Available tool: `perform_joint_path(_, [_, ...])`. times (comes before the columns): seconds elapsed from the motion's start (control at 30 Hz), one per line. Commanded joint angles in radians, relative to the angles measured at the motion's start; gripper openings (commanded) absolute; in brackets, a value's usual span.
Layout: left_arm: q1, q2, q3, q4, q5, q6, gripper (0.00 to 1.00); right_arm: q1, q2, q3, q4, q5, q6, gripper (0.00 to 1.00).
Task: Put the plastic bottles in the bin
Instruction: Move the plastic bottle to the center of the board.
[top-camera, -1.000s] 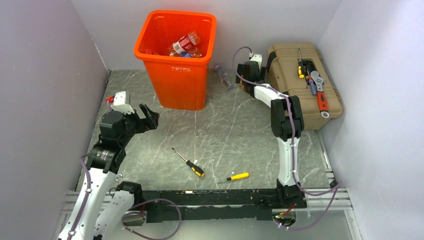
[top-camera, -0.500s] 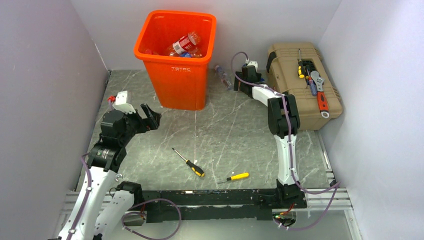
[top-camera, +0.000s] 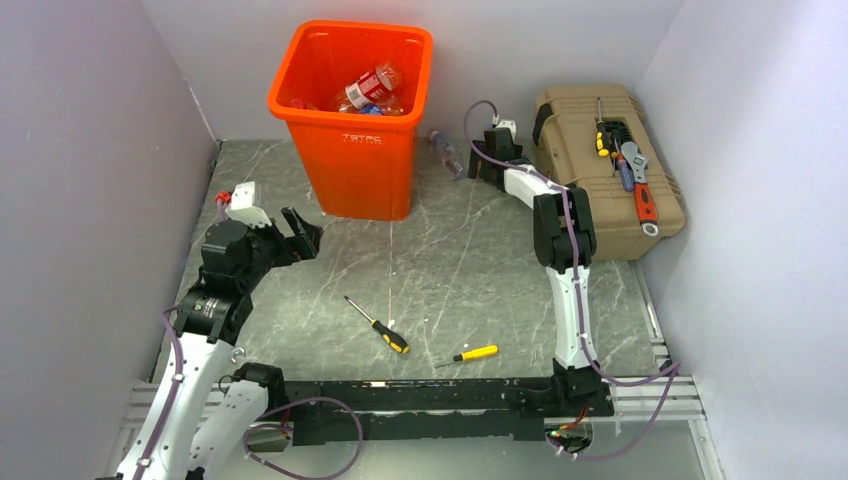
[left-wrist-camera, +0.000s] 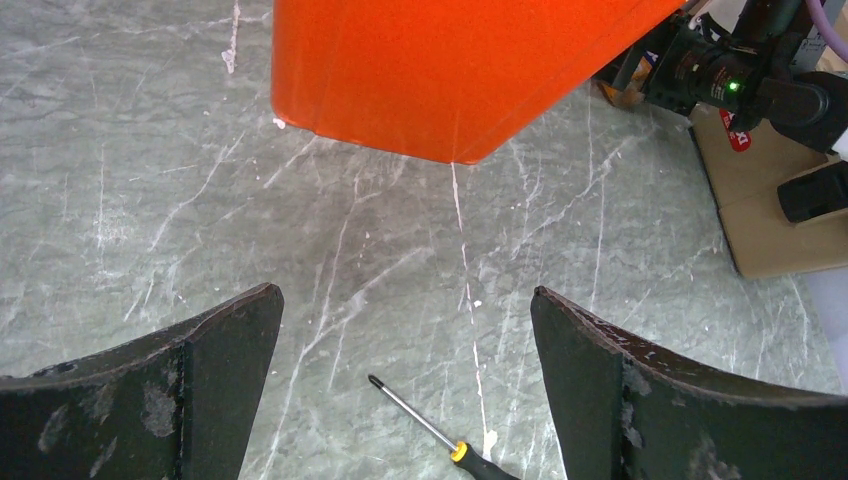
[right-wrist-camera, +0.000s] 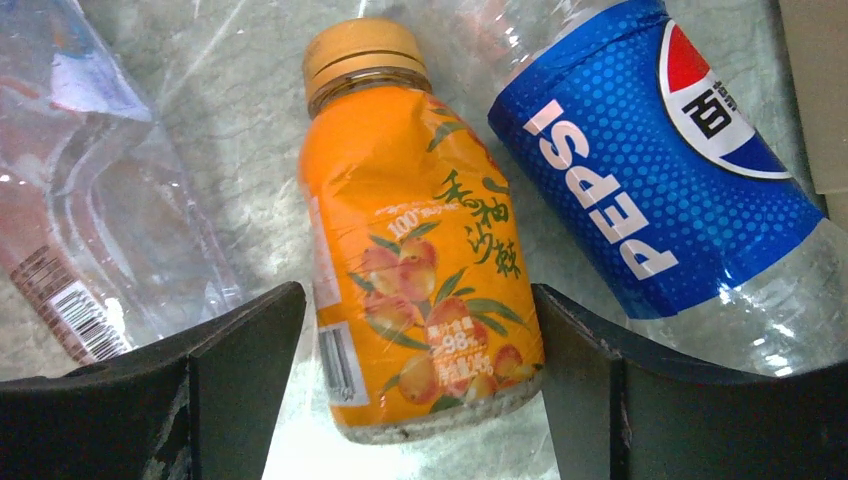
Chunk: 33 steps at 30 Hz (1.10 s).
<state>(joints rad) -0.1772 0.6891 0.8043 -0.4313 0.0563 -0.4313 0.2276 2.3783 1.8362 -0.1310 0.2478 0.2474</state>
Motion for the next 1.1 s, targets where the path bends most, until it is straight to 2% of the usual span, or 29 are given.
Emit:
perform_joint_path(0.0, [0.004,0.001,0.004,0.030,0.017,-0.005,0.99,-0.018,0.029,0.058,-0.017,-0.021,0.018,0.82])
perform_joint_path(0.17, [0.004,0.004,0.004,0.032,0.022,-0.004,0.99,-0.025,0.029,0.044,-0.008,-0.041,0.027,0.66])
perform_joint_path(0.33, [0.004,0.010,0.004,0.031,0.030,-0.007,0.99,-0.026,0.002,0.014,0.009,-0.052,0.029,0.56])
perform_joint_path(0.47, [0.005,0.006,0.003,0.032,0.033,-0.009,0.99,-0.025,-0.060,-0.061,0.051,-0.067,0.056,0.52])
perform_joint_path(0.6, [0.005,0.003,0.003,0.034,0.036,-0.012,0.99,-0.025,-0.188,-0.181,0.118,-0.085,0.128,0.50])
perform_joint_path(0.83, [0.005,-0.011,0.000,0.033,0.035,-0.017,0.99,0.030,-0.487,-0.562,0.202,-0.061,0.302,0.48])
perform_joint_path(0.97, [0.004,-0.013,-0.005,0.040,0.048,-0.023,0.99,0.119,-0.682,-0.811,0.202,-0.018,0.338,0.46])
perform_joint_path(1.07, [0.004,-0.006,-0.008,0.049,0.061,-0.029,0.98,0.206,-0.821,-0.950,0.142,0.030,0.346,0.45])
